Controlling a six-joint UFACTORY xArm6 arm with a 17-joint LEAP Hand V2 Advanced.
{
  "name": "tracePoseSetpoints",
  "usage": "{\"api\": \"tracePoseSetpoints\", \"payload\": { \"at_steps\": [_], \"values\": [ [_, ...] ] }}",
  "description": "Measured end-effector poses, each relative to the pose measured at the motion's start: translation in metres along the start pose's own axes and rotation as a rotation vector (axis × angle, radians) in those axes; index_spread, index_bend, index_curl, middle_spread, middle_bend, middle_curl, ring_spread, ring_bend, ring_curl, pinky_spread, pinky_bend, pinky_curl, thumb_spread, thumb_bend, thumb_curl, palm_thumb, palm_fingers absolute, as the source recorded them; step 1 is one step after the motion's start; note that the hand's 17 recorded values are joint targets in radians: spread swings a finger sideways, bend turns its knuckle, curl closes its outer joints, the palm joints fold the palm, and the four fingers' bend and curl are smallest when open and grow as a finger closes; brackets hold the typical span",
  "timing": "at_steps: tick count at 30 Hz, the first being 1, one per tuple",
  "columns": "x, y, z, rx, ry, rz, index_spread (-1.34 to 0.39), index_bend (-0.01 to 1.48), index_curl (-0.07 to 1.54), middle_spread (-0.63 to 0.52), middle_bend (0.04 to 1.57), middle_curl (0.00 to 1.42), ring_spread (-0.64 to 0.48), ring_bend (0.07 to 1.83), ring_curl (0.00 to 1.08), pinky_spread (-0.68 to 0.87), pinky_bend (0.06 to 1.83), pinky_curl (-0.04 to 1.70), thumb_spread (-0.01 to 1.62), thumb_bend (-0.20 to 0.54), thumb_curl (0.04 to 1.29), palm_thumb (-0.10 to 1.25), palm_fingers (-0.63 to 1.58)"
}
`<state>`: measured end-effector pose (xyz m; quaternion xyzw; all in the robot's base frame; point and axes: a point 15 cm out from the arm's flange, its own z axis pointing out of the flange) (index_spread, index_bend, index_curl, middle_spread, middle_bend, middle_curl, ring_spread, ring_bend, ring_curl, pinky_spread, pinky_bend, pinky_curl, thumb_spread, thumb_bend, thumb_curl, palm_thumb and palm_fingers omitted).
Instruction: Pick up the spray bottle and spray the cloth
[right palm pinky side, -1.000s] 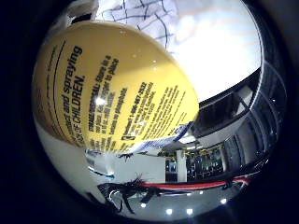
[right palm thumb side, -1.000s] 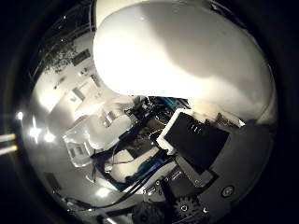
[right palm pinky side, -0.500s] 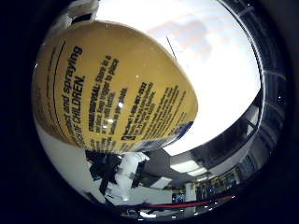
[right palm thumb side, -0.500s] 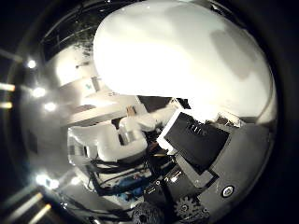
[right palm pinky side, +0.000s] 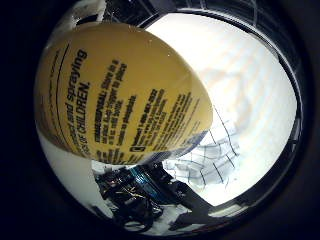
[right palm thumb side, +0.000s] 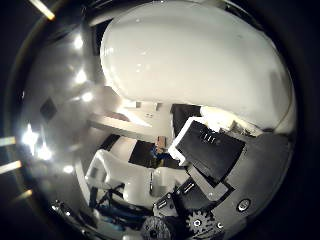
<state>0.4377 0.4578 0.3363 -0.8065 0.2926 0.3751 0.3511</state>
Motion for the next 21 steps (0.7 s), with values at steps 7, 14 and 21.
{"api": "tracePoseSetpoints", "payload": {
  "at_steps": [7,14,21],
  "values": [
    [0.031,-0.023,0.029,0.138,-0.163,0.021,-0.19,1.23,0.79,-0.09,1.41,0.73,-0.19,1.4,0.76,-0.15,0.97,1.52,0.32,-0.021,0.97,1.03,1.14],
    [0.058,-0.034,0.066,0.244,-0.283,0.045,-0.18,1.23,0.78,-0.09,1.41,0.73,-0.19,1.41,0.77,-0.15,0.97,1.52,0.31,-0.021,0.97,1.04,1.13],
    [0.096,-0.029,0.085,0.268,-0.235,0.058,-0.18,1.23,0.78,-0.09,1.41,0.73,-0.19,1.41,0.77,-0.15,0.96,1.52,0.32,-0.02,0.97,1.04,1.13]
  ]
}}
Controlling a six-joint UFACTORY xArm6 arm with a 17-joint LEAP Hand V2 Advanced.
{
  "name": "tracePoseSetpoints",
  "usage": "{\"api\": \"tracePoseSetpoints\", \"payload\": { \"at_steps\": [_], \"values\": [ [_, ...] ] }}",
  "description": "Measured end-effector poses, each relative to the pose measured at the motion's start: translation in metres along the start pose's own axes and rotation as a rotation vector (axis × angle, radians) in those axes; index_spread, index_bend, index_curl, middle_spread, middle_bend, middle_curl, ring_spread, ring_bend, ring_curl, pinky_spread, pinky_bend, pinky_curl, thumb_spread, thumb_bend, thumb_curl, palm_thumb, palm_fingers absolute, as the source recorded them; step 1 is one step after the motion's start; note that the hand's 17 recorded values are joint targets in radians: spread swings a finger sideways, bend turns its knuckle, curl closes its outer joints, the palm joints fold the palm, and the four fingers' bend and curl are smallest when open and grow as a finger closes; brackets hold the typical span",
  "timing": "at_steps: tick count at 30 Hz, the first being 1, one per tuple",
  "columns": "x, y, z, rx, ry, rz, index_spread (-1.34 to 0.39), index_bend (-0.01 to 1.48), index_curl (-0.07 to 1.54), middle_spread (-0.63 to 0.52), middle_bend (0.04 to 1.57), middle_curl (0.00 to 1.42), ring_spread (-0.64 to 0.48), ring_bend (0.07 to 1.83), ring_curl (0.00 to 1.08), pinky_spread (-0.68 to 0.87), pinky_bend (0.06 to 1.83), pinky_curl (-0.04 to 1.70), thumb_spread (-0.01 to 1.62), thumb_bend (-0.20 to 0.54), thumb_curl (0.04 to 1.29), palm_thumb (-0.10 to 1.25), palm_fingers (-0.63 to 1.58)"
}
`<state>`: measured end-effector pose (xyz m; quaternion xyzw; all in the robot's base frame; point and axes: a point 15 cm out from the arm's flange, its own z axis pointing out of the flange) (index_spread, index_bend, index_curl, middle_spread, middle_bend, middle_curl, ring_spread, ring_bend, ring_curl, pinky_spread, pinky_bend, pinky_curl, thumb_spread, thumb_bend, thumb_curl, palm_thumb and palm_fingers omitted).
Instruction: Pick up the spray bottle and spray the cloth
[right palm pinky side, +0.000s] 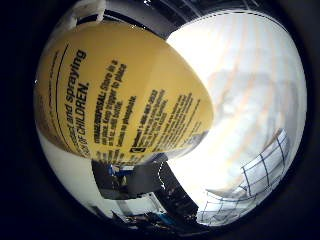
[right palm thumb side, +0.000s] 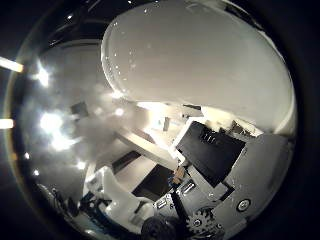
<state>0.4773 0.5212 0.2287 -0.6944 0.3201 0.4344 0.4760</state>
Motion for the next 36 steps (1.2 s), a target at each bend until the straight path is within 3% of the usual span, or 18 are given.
{"api": "tracePoseSetpoints", "payload": {
  "at_steps": [9,36],
  "values": [
    [0.052,0.022,0.007,0.007,0.006,0.069,-0.18,1.23,0.78,-0.09,1.41,0.73,-0.18,1.41,0.77,-0.16,0.96,1.52,0.3,-0.019,0.97,1.04,1.13],
    [0.094,0.041,0.009,0.008,0.035,0.144,-0.18,1.24,0.78,-0.09,1.41,0.73,-0.18,1.41,0.77,-0.16,0.96,1.52,0.3,-0.021,0.98,1.03,1.13]
  ]
}}
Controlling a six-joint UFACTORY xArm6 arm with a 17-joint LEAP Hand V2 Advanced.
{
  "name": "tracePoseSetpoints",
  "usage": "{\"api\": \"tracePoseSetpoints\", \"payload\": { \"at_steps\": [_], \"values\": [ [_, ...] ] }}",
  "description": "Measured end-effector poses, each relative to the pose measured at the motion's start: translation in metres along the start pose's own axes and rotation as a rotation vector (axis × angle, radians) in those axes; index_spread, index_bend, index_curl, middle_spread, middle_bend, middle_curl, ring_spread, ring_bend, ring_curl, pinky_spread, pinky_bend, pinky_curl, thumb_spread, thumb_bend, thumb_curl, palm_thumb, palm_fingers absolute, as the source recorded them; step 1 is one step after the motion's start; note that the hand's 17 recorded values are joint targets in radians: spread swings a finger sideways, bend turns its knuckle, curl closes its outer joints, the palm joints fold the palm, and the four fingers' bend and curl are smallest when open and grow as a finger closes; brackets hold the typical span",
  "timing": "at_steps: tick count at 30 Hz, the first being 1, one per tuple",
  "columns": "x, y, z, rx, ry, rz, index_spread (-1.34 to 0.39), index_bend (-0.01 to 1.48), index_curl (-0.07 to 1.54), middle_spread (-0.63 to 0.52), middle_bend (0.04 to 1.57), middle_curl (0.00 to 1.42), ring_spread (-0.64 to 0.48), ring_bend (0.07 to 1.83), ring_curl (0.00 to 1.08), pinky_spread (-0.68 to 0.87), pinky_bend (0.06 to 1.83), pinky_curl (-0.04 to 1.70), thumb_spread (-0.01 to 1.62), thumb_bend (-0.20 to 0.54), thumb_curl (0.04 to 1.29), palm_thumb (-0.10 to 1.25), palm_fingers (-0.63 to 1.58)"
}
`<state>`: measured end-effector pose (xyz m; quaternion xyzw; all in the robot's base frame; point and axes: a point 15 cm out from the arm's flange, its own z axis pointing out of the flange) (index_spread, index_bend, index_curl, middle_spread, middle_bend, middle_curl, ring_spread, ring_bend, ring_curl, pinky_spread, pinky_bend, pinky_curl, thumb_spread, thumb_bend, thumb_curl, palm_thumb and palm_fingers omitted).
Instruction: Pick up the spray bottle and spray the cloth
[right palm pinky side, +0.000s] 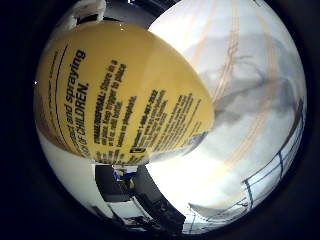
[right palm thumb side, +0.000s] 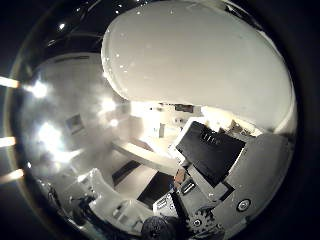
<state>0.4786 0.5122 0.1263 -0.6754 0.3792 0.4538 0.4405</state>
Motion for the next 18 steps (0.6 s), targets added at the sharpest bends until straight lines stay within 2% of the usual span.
{"api": "tracePoseSetpoints", "payload": {
  "at_steps": [4,7,12,18],
  "values": [
    [0.002,-0.0008,-0.0025,0.004,0.002,0.0,-0.18,1.21,0.78,-0.09,1.41,0.73,-0.19,1.4,0.76,-0.16,0.98,1.52,0.35,-0.03,0.97,1.0,1.13],
    [0.0037,-0.0004,-0.0031,0.003,0.003,-0.001,-0.19,1.15,0.77,-0.08,1.39,0.71,-0.19,1.38,0.74,-0.16,0.99,1.48,0.45,-0.037,0.94,0.94,1.13],
    [0.0045,-0.0001,-0.0039,0.002,0.003,-0.006,-0.23,0.95,0.74,-0.09,1.29,0.66,-0.18,1.31,0.66,-0.21,0.96,1.27,0.57,-0.04,0.84,0.86,1.14],
    [0.0063,0.0016,-0.0038,-0.004,0.007,-0.006,-0.28,0.77,0.75,-0.07,1.23,0.62,-0.18,1.25,0.61,-0.28,0.97,1.07,0.6,-0.038,0.77,0.83,1.14]
  ]
}}
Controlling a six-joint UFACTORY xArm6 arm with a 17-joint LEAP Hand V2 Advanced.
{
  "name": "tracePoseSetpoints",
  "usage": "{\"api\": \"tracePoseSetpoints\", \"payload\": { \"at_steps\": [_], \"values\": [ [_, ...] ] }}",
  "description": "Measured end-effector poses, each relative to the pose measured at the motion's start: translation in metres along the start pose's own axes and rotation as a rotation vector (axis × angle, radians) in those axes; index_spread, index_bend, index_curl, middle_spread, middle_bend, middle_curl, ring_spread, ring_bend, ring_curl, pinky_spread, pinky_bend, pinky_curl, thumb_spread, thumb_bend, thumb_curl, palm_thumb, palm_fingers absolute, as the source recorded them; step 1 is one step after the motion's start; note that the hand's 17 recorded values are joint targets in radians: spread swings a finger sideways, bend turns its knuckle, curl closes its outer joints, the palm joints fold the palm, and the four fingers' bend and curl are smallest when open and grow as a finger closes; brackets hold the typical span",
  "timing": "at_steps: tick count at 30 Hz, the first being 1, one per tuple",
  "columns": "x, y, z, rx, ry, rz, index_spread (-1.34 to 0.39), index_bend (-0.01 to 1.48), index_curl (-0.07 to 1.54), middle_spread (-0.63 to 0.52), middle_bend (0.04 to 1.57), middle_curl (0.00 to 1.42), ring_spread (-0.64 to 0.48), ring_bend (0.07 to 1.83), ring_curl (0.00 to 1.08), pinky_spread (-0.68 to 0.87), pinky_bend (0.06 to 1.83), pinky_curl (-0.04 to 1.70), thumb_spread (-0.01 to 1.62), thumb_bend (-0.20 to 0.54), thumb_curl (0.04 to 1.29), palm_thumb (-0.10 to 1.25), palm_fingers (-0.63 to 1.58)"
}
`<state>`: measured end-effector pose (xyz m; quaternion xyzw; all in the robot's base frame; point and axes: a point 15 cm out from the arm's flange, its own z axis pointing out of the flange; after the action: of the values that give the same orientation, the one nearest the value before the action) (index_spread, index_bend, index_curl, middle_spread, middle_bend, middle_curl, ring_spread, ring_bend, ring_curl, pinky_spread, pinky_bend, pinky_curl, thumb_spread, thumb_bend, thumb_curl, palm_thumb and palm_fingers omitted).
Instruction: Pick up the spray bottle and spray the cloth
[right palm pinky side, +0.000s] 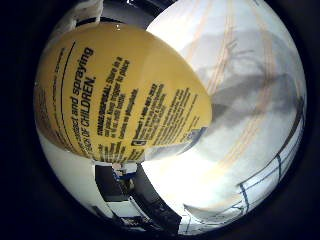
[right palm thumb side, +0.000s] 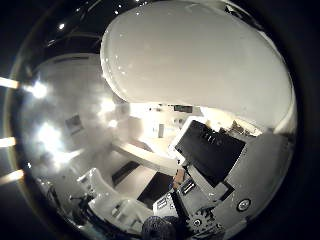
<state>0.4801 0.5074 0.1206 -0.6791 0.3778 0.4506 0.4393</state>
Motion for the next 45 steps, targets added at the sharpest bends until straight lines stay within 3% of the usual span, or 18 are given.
{"api": "tracePoseSetpoints", "payload": {
  "at_steps": [11,22,31,36,45],
  "values": [
    [0.006,0.006,0.002,-0.017,0.003,0.009,-0.34,0.5,0.82,-0.11,1.06,0.6,-0.17,1.21,0.56,-0.37,1.02,0.83,0.61,-0.036,0.71,0.82,1.1],
    [0.015,0.013,0.001,-0.037,0.017,0.018,-0.38,0.32,0.89,-0.12,0.96,0.63,-0.17,1.17,0.53,-0.4,1.03,0.71,0.68,-0.036,0.67,0.81,1.11],
    [0.022,0.02,-0.001,-0.064,0.034,0.014,-0.4,0.24,0.93,-0.12,0.97,0.65,-0.17,1.14,0.52,-0.42,1.01,0.67,0.72,-0.035,0.64,0.8,1.1],
    [0.022,0.021,-0.001,-0.066,0.034,0.014,-0.4,0.19,0.94,-0.12,0.9,0.65,-0.18,1.13,0.52,-0.42,0.99,0.65,0.74,-0.033,0.63,0.8,1.07],
    [0.031,0.027,-0.008,-0.096,0.064,0.016,-0.39,0.16,0.88,-0.11,0.89,0.67,-0.17,1.12,0.52,-0.44,0.95,0.64,0.82,-0.032,0.59,0.79,0.96]
  ]
}}
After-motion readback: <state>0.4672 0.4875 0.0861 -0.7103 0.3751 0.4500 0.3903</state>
